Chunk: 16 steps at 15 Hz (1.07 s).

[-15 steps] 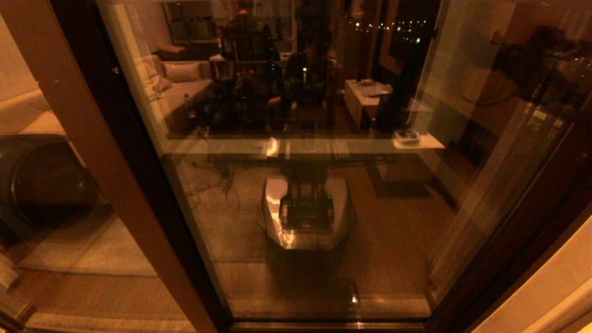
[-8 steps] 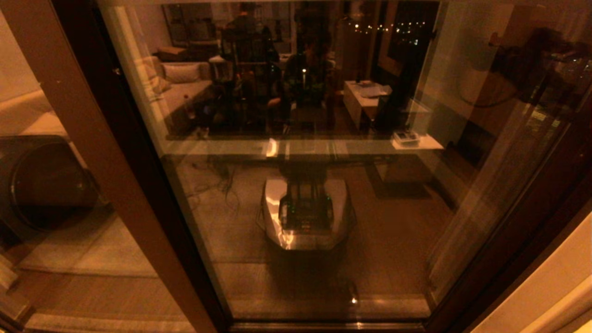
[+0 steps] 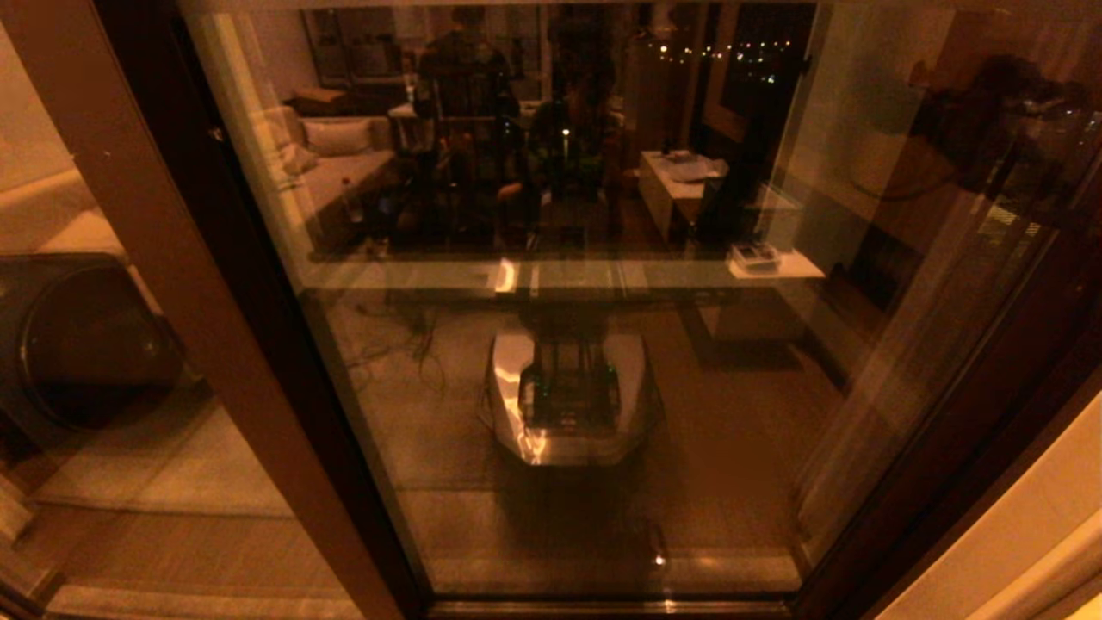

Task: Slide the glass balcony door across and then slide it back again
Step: Open the slid door

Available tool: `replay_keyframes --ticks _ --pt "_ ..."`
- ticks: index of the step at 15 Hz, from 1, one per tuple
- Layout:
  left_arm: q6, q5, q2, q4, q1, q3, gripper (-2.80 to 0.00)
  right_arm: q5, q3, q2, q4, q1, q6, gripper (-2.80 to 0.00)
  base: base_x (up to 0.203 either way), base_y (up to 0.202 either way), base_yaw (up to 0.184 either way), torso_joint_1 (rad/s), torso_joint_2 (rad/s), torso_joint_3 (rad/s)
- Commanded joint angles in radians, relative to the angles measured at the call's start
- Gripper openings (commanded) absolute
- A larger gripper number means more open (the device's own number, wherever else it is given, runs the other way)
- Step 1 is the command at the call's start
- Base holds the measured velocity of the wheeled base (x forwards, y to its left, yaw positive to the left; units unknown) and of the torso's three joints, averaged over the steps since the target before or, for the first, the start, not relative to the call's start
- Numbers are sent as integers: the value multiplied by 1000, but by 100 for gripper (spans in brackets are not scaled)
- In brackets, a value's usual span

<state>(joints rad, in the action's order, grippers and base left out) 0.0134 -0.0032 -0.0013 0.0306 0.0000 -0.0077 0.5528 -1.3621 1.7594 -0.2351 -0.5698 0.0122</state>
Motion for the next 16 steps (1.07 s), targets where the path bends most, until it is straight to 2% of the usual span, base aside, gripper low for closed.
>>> replay_keyframes --ticks 1,16 --pt "0 0 -3 0 0 0 -280 9 25 -36 2 17 0 0 0 0 0 0 0 0" --pt "0 0 -2 0 0 0 -280 7 83 -83 2 71 -2 0 0 0 0 0 0 0"
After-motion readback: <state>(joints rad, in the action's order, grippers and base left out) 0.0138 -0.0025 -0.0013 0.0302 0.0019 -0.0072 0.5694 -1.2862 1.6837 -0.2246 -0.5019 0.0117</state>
